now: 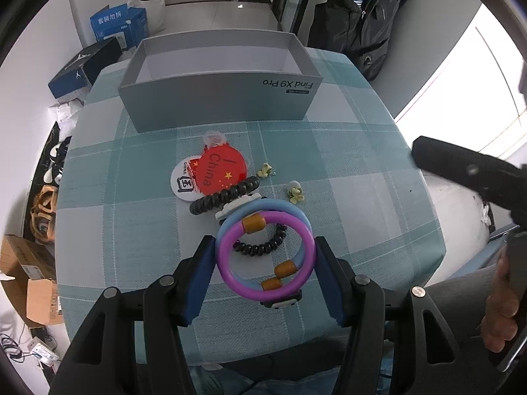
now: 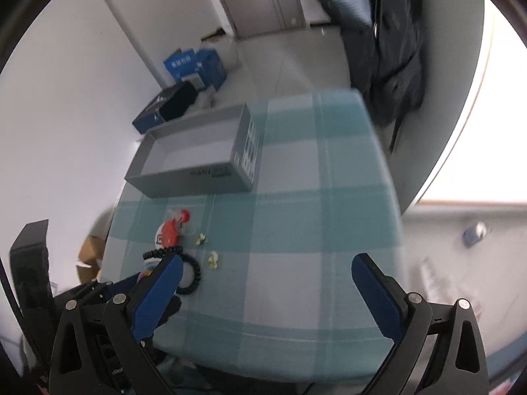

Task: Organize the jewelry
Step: 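Lower the left tool onto the pink and blue bangles and close, then lift the pink bangle with the left tool while the right tool grasps the blue bangle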

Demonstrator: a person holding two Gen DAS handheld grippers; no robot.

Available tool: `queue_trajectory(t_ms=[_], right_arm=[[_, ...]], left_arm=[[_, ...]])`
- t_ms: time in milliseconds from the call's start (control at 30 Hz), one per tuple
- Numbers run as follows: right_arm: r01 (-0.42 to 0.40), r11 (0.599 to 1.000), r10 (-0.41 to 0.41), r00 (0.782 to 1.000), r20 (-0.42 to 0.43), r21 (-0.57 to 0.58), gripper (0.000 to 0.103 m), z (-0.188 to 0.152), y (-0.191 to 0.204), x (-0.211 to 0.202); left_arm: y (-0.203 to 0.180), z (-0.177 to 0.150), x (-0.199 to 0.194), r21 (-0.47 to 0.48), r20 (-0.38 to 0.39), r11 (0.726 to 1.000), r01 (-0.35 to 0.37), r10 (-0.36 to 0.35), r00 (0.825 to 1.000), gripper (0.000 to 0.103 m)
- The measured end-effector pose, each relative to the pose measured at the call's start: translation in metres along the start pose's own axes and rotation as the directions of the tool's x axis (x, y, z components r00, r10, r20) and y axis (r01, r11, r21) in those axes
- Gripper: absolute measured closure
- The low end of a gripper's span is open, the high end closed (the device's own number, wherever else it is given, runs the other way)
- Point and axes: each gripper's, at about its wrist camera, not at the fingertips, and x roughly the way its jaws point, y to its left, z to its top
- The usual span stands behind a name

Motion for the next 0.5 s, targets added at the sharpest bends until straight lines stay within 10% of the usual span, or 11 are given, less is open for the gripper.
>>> queue_trajectory(t_ms=[500], right_arm=[[-0.166, 0.986, 0.163, 0.957, -0.240, 0.010, 0.021, 0.024, 0.022, 0.063]], left_arm=[[0.012, 0.002, 0.013, -0.039, -0.045, 0.994, 0.102, -0.103, 0.994, 0.049]])
